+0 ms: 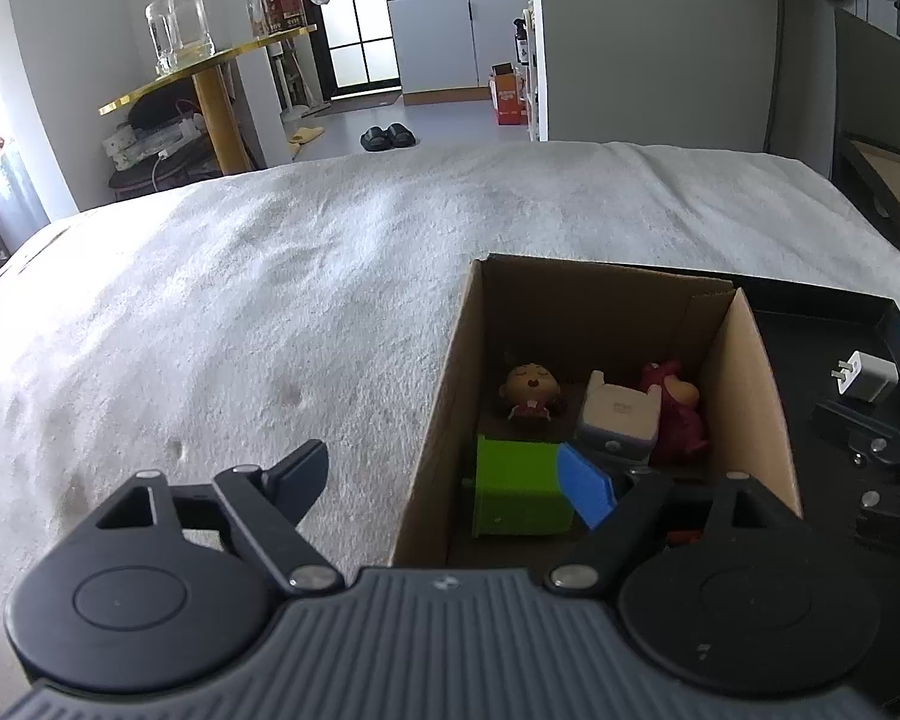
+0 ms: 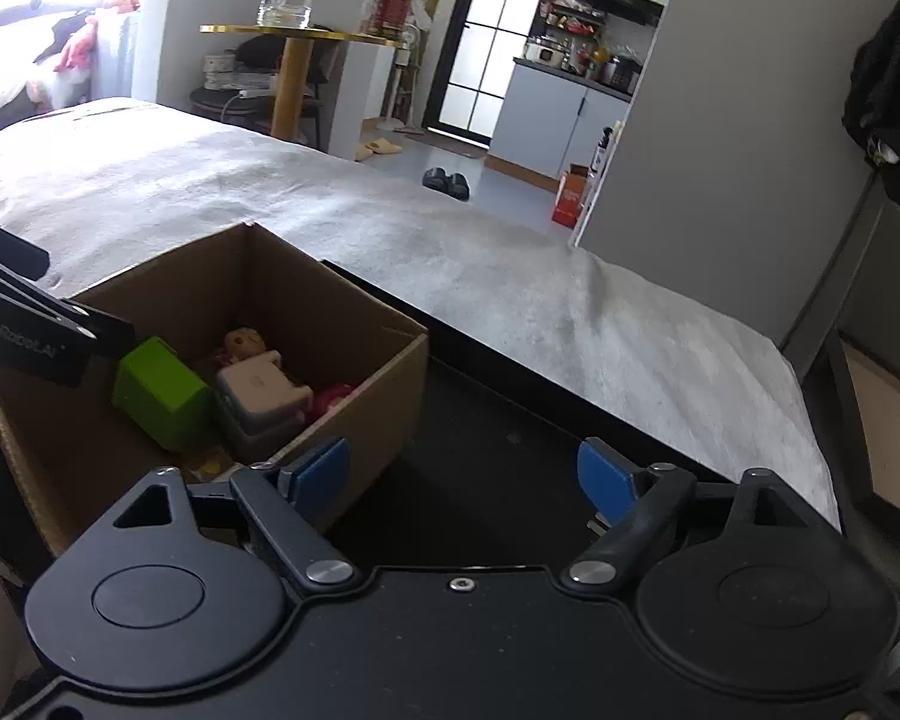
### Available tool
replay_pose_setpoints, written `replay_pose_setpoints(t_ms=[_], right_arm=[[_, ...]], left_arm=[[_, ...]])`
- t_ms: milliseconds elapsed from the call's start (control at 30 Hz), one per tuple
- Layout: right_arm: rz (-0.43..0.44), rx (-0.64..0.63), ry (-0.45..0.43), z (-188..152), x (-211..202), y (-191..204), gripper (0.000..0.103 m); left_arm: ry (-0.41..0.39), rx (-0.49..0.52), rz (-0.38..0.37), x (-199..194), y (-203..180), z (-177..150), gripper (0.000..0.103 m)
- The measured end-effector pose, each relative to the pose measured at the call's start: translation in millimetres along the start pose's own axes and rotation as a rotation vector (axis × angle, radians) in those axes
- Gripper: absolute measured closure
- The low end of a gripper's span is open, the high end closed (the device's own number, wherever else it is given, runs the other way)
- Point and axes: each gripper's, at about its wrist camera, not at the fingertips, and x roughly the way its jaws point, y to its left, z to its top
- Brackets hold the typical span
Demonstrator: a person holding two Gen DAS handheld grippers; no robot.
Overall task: Organize rigid objects
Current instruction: 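Move the right gripper back over the tray to the white plug charger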
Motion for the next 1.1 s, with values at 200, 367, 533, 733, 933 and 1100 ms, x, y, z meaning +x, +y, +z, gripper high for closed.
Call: replay_pose_setpoints(t_ms=[200,367,533,733,933,1100], right_arm=[[-0.025,0.045,0.029,-6.3,4.8,-16.2,0.013],[-0.052,0.102,0.052,-14.0,8.9,-30.1,0.006],[-0.082,0.139,0.072,-23.2,13.2,-44.5,0.002],[-0.097,0.192,0.096,-32.7,19.1,-61.9,0.002],[-0.109,0.236,0.108,-42.5,28.8,-82.0,0.002],[-0.096,0.238,0.111,-50.3,40.0,-91.4,0.002]], left_arm=[[0.002,0.028,0.014,0.7,-8.5,1.8,0.020],[0.006,0.045,0.022,1.3,-15.0,2.3,0.019],[0.007,0.068,0.044,2.1,-21.9,3.4,0.019],[0.014,0.104,0.065,4.0,-35.2,4.7,0.019],[0.020,0.132,0.097,5.6,-48.2,5.7,0.019],[0.033,0.170,0.118,8.7,-61.3,6.2,0.019]])
